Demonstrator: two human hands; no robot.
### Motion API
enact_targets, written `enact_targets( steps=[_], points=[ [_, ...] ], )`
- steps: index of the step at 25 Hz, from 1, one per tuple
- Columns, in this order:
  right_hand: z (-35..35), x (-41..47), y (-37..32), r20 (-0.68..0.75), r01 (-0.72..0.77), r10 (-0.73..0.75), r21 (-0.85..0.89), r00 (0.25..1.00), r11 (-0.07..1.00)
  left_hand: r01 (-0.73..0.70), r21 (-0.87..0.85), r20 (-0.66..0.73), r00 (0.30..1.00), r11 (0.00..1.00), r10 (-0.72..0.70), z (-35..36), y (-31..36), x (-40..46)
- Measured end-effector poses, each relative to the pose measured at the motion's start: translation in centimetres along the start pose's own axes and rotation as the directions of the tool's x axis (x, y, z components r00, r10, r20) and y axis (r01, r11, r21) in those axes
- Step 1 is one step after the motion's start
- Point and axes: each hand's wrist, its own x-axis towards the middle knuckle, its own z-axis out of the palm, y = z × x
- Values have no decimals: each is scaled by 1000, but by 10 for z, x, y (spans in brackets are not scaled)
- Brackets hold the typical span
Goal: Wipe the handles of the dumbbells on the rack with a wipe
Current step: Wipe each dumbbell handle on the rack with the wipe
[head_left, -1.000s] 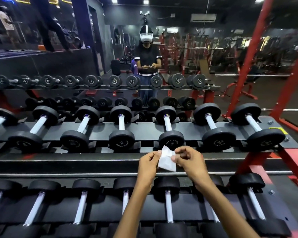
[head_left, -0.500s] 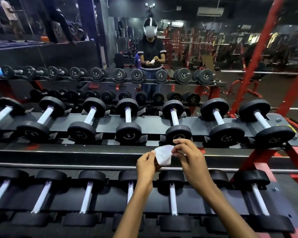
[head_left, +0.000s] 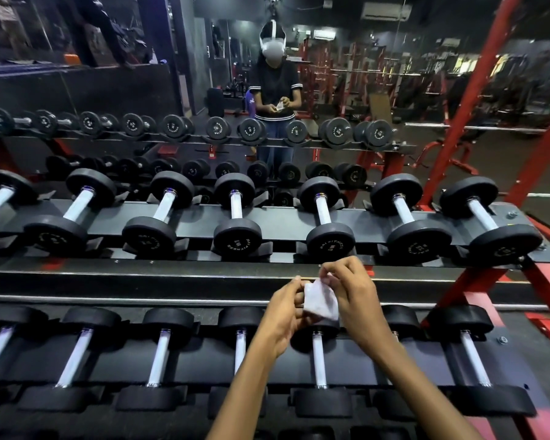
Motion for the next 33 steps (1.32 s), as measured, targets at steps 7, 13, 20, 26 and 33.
enact_targets(
  steps=[7, 13, 20, 26, 33],
  points=[
    [-6, 10, 3, 145, -207, 196, 64, 970, 976, -73, 20, 44, 996, 997, 72, 5, 2, -6],
    [-7, 6, -1, 45, -102, 105, -55, 993, 993, -104, 49, -8, 995, 993, 104, 3, 3, -3],
    [-9, -1, -9, 6, -246, 246, -33, 969, 969, -273, 41, -111, 955, 961, 276, 5, 4, -1],
    [-8, -4, -12, -8, -283, 283, 16, 959, 959, -344, 75, -74, 934, 936, 349, 11, 5, -6],
    [-13, -5, -15, 11, -302, 302, 28, 953, 953, -357, 102, -89, 926, 928, 366, 14, 4, -9]
  ],
)
